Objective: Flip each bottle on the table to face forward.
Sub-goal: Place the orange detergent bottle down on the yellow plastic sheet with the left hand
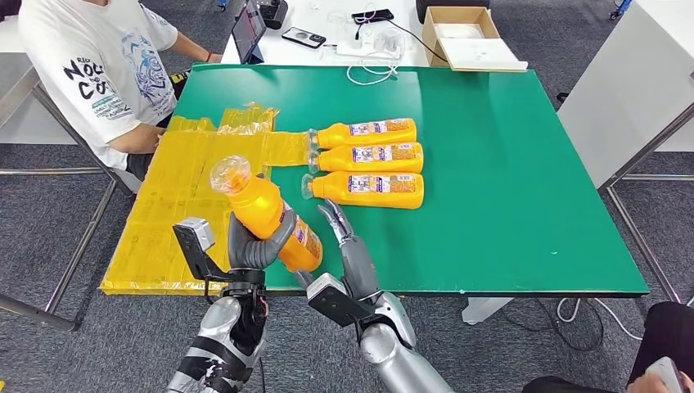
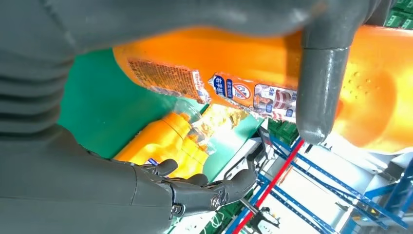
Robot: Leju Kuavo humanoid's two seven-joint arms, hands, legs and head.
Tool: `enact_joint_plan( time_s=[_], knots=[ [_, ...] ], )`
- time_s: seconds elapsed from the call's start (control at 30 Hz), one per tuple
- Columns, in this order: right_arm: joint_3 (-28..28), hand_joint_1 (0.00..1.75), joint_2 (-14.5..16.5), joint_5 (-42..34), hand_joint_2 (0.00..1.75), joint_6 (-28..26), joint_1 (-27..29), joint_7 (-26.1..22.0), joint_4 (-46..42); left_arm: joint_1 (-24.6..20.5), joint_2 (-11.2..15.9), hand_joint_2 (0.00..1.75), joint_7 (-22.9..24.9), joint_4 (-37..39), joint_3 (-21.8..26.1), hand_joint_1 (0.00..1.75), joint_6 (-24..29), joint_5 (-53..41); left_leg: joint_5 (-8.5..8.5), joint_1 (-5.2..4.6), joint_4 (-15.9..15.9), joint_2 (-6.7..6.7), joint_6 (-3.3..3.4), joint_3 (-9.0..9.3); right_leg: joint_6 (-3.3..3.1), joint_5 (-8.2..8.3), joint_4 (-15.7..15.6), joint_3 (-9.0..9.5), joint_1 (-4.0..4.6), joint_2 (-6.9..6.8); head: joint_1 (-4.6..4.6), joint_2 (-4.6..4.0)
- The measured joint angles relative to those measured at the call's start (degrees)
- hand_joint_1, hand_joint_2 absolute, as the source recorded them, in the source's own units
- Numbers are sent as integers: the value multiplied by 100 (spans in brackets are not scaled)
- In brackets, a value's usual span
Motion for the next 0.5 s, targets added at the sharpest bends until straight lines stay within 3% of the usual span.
enact_joint_plan(
  time_s=[0.3, 0.4, 0.5],
  knots=[
    [-128, 0, -19, -630, 0, -1, 140, -240, -759, -625, 106, 175, -528, 260, 455, 175, 1434, -671, 4, 3, 0, -1, 1, 0, 0, 1, 1, -1, 2, -1, 1, 0],
    [-156, 0, -9, -1035, 0, -556, 266, -367, -1332, -1176, 303, 175, -598, 840, 751, 175, 2550, -2330, 10, 4, 0, 0, -1, -2, 0, 3, 3, 0, 4, 0, 1, 0],
    [-173, 0, -1, -1258, 0, -820, 296, -393, -1683, -1684, 471, 175, -213, 1467, 1312, 175, 2984, -5206, 11, 5, 0, 1, -2, 1, 0, 4, 4, 3, 4, 1, 2, 0]
  ],
)
